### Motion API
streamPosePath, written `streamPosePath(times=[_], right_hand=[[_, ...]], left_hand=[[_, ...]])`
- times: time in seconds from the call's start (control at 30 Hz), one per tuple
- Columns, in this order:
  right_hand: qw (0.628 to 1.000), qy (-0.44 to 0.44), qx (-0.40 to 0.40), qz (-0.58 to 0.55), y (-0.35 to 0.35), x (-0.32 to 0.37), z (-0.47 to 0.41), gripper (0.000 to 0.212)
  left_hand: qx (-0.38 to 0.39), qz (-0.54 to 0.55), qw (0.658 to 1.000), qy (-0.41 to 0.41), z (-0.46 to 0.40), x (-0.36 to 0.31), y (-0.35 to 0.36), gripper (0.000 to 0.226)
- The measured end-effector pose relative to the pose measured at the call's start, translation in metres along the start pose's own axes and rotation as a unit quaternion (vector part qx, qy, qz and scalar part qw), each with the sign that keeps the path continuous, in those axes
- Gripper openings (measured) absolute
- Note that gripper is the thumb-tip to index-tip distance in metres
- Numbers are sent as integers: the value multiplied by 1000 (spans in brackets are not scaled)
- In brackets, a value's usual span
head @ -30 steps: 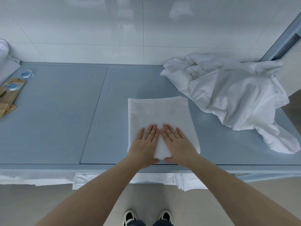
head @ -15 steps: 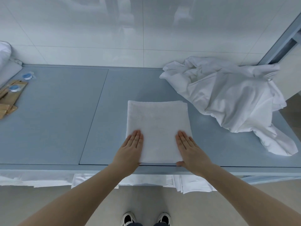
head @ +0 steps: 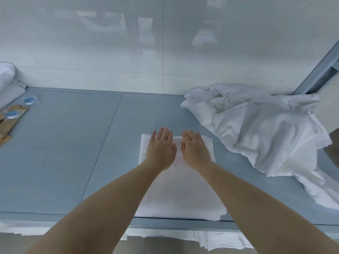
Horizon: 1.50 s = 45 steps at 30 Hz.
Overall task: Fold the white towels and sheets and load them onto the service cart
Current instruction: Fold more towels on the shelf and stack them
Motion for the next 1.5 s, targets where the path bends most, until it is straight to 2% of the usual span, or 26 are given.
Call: streamPosePath(times=[0.13, 0.23, 0.3, 0.4, 0.5, 0.6, 0.7, 0.8, 0.93, 1.0, 1.07, 1.13, 1.23, 1.5], right_hand=[[999, -15, 23, 21, 34, 2, -17, 43], [999, -6, 24, 34, 48, -3, -19, 33], [999, -5, -5, 42, 49, -4, -15, 31], [998, -9, -42, 44, 46, -4, -13, 28], [996, 1, -65, 55, 37, -15, -14, 29], [995, 36, -17, 91, 39, -43, -12, 38], [993, 62, -20, 103, 37, -62, -8, 39], [991, 99, -6, 88, 36, -76, -7, 42], [986, 143, 56, 62, 30, -96, -2, 54], [988, 146, 26, 46, 17, -95, 5, 58], [990, 136, 1, 21, 8, -85, 20, 61], [991, 131, 30, -12, 15, -75, 43, 65], [982, 159, 90, -58, 31, -71, 71, 65], [977, 169, 89, -99, 24, -63, 103, 63]], left_hand=[[35, 3, 999, 11, -18, 5, 31, 51], [1, -5, 1000, 9, -16, 10, 35, 39], [-23, -9, 1000, 6, -13, 11, 34, 37], [-33, -13, 999, -8, -11, 16, 34, 38], [-6, -33, 999, -36, -12, 30, 37, 45], [17, -59, 996, -70, -10, 54, 38, 49], [21, -52, 994, -97, -5, 69, 41, 50], [30, -32, 993, -110, -4, 73, 43, 51], [33, 11, 983, -179, -3, 88, 35, 52], [7, 52, 978, -202, 5, 90, 28, 57], [6, 92, 975, -202, 23, 84, 26, 68], [23, 128, 974, -185, 45, 73, 34, 74], [38, 189, 965, -178, 69, 66, 41, 75], [65, 219, 954, -192, 100, 64, 34, 75]])
Point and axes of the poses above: each hand's wrist, its own z-axis away from the middle knuckle, its own y-axis out of the palm, x = y × z, the point moved 9 cm from there along -z, towards the middle knuckle, and after that the axes turned 10 degrees about -x, right-handed, at the moved point
